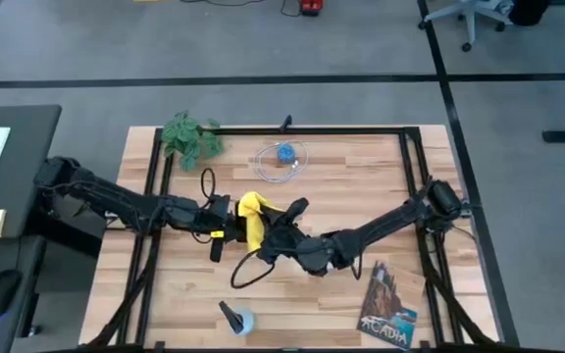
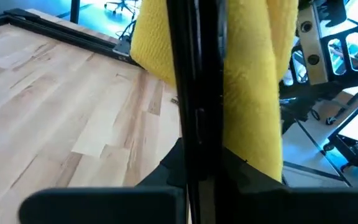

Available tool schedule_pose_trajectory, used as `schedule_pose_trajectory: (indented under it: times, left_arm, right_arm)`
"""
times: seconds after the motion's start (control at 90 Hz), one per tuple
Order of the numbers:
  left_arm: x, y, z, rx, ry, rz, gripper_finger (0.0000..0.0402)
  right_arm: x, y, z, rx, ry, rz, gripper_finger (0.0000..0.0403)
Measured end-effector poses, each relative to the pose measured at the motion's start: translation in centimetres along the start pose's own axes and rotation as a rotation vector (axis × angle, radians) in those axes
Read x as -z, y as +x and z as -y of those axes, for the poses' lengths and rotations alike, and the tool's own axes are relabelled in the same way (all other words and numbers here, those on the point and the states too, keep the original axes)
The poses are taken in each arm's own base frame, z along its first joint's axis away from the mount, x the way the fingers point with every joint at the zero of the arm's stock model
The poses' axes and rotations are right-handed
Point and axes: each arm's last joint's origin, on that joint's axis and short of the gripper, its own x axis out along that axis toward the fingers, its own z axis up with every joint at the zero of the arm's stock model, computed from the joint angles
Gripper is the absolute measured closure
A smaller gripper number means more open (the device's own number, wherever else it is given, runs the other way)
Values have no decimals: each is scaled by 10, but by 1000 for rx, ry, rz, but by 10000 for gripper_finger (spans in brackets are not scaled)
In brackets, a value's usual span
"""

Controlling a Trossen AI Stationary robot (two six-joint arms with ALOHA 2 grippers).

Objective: Apply microfiber cloth
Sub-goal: Wipe the cellphone using a microfiber cloth

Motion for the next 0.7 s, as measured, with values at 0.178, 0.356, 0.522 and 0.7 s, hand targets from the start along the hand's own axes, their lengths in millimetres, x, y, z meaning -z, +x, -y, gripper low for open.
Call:
schedule_pose_trajectory:
  times: [0.178, 0.356, 0.522, 0.7]
  left_arm:
    - [-1, 0, 0, -5, 3, 12, 391]
    - [-1, 0, 0, -8, 7, 18, 391]
    - [-2, 0, 0, -5, 7, 25, 391]
    - [-2, 0, 0, -1, 6, 23, 391]
  right_arm:
    - [11, -5, -12, -106, 69, -28, 400]
    - [16, -6, -17, -193, 111, -39, 400]
    - [17, -5, -19, -238, 112, -27, 400]
    - [18, 1, -19, -329, 118, -2, 400]
